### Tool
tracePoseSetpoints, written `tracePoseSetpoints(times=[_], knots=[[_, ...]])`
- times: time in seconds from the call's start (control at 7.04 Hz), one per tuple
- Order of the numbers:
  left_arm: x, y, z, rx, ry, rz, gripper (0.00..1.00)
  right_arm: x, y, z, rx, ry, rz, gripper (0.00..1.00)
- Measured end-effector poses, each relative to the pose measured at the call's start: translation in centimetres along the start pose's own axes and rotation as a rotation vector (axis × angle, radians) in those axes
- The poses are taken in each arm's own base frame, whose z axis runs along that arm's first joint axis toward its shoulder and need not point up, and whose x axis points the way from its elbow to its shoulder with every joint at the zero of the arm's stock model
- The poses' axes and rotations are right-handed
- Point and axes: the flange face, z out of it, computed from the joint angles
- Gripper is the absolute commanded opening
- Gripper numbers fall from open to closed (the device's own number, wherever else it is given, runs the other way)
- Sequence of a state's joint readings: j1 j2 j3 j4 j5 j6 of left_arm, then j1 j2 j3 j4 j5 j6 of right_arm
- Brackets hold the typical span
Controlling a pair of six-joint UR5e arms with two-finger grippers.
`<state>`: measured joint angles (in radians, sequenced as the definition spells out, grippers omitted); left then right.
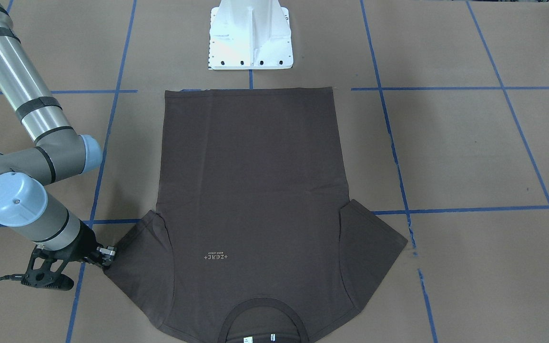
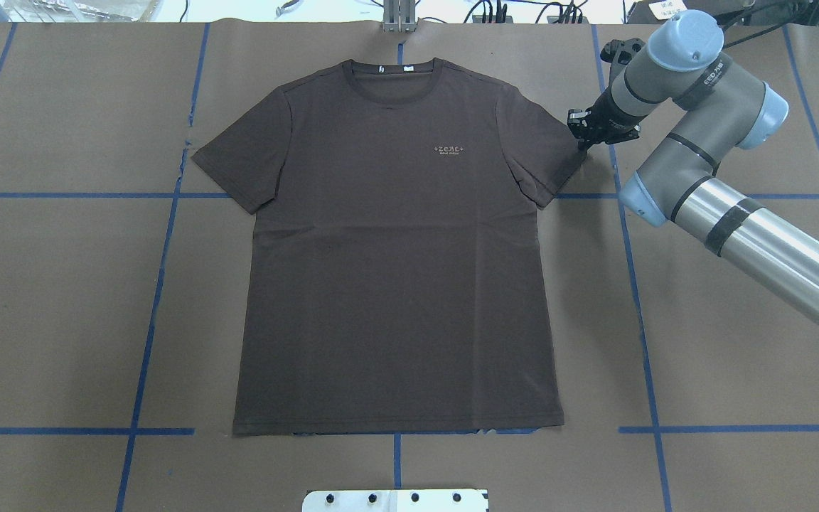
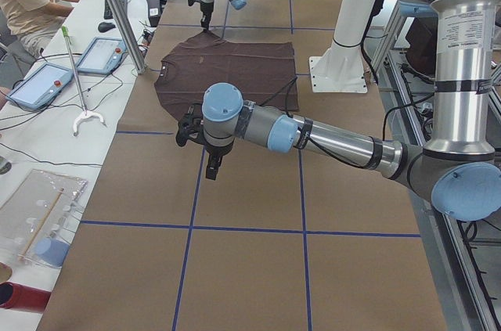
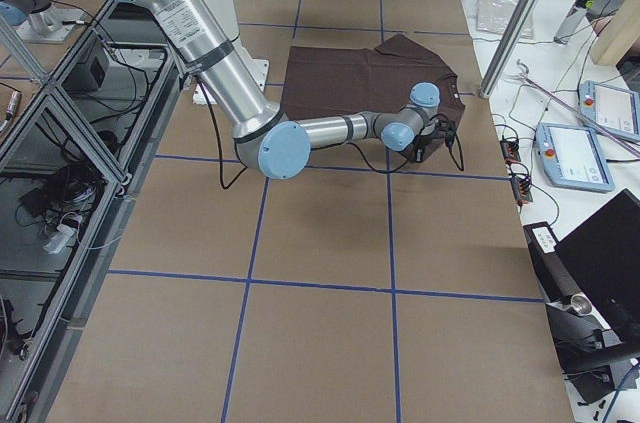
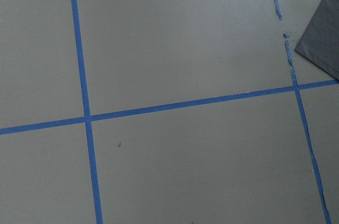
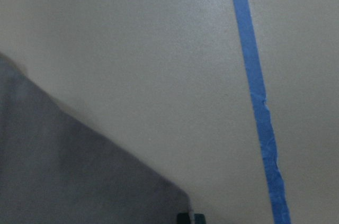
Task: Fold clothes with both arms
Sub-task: 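Move the right gripper to the sleeve nearest it and fold it inward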
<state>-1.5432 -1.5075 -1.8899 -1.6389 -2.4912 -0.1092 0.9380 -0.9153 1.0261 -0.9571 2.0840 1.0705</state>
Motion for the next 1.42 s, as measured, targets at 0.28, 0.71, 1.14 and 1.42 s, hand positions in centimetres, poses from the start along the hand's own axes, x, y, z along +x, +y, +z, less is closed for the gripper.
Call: tracePoseSetpoints(times=[0.28, 0.71, 1.14, 1.42], knots=[[0.0, 0.0, 0.0, 0.000, 0.000, -0.001, 1.00, -1.7, -0.4, -1.0, 0.011, -0.021, -0.011, 0.00], [0.1, 0.0, -0.2, 0.003, 0.001, 0.003, 1.00, -9.9, 0.7, -2.4, 0.030, -0.077, 0.038, 0.00], [0.4, 0.2, -0.4, 0.007, 0.002, 0.005, 1.00, -17.5, 3.5, -0.9, 0.082, -0.075, 0.065, 0.00], [1.1, 0.1, -0.9, 0.017, 0.003, 0.012, 1.00, -18.9, 3.7, -0.2, 0.090, -0.062, 0.067, 0.99]])
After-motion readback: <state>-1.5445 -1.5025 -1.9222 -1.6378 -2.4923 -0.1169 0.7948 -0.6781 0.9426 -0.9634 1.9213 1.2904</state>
